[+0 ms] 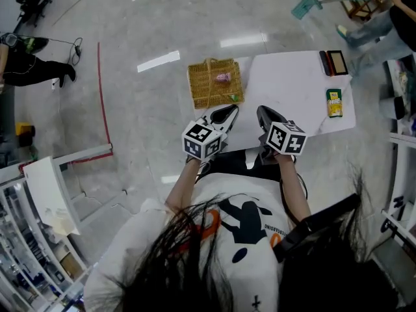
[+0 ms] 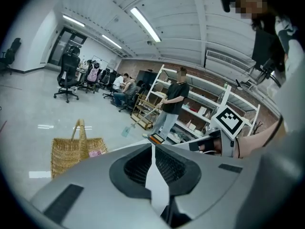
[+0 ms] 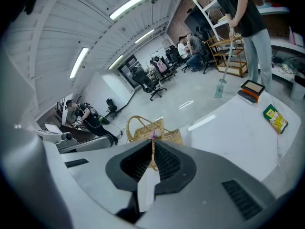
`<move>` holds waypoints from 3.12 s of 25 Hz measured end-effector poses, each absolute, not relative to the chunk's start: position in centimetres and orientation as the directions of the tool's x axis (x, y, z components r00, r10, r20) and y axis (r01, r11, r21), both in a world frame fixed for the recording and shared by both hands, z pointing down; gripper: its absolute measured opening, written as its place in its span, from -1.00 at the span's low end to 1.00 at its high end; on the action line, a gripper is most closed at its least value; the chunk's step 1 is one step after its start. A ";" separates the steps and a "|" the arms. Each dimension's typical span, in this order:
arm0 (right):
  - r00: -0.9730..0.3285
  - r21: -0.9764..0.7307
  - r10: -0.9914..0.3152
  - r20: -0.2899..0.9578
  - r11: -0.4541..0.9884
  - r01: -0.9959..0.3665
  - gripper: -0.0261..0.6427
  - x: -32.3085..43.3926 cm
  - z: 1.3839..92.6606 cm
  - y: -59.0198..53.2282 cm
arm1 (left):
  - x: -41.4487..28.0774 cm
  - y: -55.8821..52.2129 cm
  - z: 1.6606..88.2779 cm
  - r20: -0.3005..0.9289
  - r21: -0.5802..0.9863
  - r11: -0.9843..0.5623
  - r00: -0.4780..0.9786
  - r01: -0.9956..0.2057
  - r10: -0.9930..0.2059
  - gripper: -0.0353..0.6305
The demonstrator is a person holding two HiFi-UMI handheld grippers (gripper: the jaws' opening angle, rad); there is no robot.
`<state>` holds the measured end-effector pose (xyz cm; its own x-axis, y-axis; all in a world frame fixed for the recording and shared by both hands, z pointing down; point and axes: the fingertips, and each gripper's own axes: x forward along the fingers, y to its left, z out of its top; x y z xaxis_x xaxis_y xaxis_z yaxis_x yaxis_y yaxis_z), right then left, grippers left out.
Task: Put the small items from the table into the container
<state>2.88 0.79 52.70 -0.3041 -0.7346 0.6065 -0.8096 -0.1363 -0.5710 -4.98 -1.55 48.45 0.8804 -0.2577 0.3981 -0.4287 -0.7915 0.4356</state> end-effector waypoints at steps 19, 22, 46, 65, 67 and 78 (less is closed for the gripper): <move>-0.208 -0.480 -0.714 0.668 -0.200 -0.854 -0.84 24.4 56.6 5.2 | 13.6 1.8 49.7 0.445 0.443 -0.798 0.873 -0.409 -0.200 -0.85; -0.177 -0.461 -0.699 0.693 -0.241 -0.854 -0.84 28.8 58.4 6.8 | 16.9 2.6 50.7 0.460 0.448 -0.793 0.867 -0.413 -0.191 -0.85; 0.025 -0.149 -0.357 0.934 -0.451 -0.880 -0.49 51.1 81.3 14.7 | 27.8 4.4 61.7 0.624 0.443 -0.790 0.779 -0.424 -0.068 -0.85; 0.000 -0.054 -0.238 0.971 -0.219 -0.974 -0.82 51.9 85.0 14.9 | 30.7 3.0 63.8 0.630 0.449 -0.809 0.776 -0.379 -0.014 -0.85; -0.007 -0.067 -0.256 0.967 -0.228 -0.971 -0.84 51.9 84.4 14.7 | 30.3 2.7 63.7 0.630 0.445 -0.807 0.776 -0.387 -0.025 -0.85; -0.088 -0.152 -0.365 0.927 -0.151 -0.977 -0.85 47.0 78.0 12.7 | 27.7 1.6 61.0 0.612 0.431 -0.778 0.781 -0.457 -0.120 -0.85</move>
